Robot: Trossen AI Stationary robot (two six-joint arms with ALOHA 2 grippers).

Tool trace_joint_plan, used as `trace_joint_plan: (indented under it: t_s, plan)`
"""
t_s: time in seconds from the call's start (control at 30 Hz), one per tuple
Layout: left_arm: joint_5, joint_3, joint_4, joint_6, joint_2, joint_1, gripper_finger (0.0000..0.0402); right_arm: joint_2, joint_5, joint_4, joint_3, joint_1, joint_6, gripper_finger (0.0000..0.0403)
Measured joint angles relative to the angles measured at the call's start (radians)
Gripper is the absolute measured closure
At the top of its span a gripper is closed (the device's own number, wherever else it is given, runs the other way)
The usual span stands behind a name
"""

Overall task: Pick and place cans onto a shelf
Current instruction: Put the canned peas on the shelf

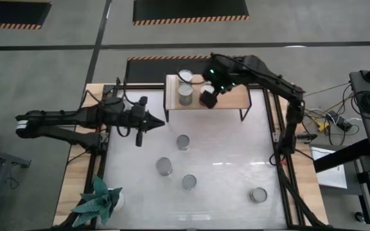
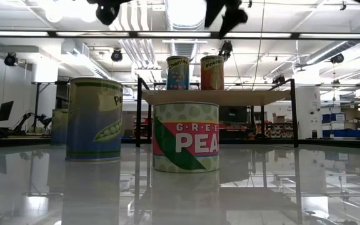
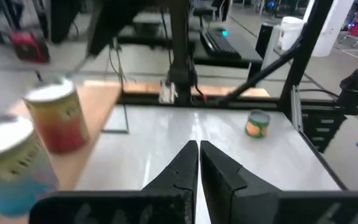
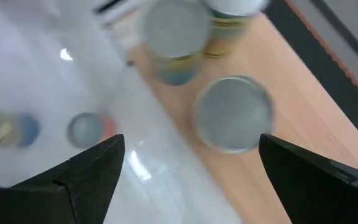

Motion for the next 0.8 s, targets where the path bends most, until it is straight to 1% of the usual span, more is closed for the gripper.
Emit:
trace_joint_plan:
  t_s: [0.1, 0.27, 0.33, 0.43, 0.5, 0.6, 0.7, 0.8]
  plan:
    - [0.000, 0.000, -0.024, -0.053, 0.025, -0.028, 0.0402, -0.041, 0.017, 0.016, -0.029, 0.091, -0.034, 0.0044]
    - [-0.001, 0.000, -0.055, -0.154, 0.062, -0.100, 0.0402, -0.104, 0.108, 0.100, -0.125, 0.274, -0.048, 0.0045]
    - [0.000, 0.000, -0.088, -0.191, 0.067, -0.135, 0.0402, -0.129, 0.139, 0.140, -0.180, 0.350, -0.046, 0.0045]
    - [0.001, 0.000, -0.150, -0.275, 0.065, -0.181, 0.0402, -0.164, 0.144, 0.203, -0.275, 0.445, -0.037, 0.0045]
    - [0.000, 0.010, -0.224, -0.351, 0.063, -0.208, 0.0402, -0.186, 0.148, 0.256, -0.347, 0.497, -0.034, 0.0045]
    - [-0.003, 0.026, -0.295, -0.448, 0.064, -0.252, 0.0402, -0.224, 0.148, 0.365, -0.474, 0.560, -0.050, 0.0045]
    - [-0.003, 0.025, -0.317, -0.514, 0.083, -0.307, 0.0402, -0.254, 0.132, 0.483, -0.598, 0.591, -0.084, 0.0048]
    - [-0.060, 0.018, -0.331, -0.549, 0.126, -0.371, 0.0402, -0.268, 0.109, 0.592, -0.709, 0.595, -0.103, 0.0065]
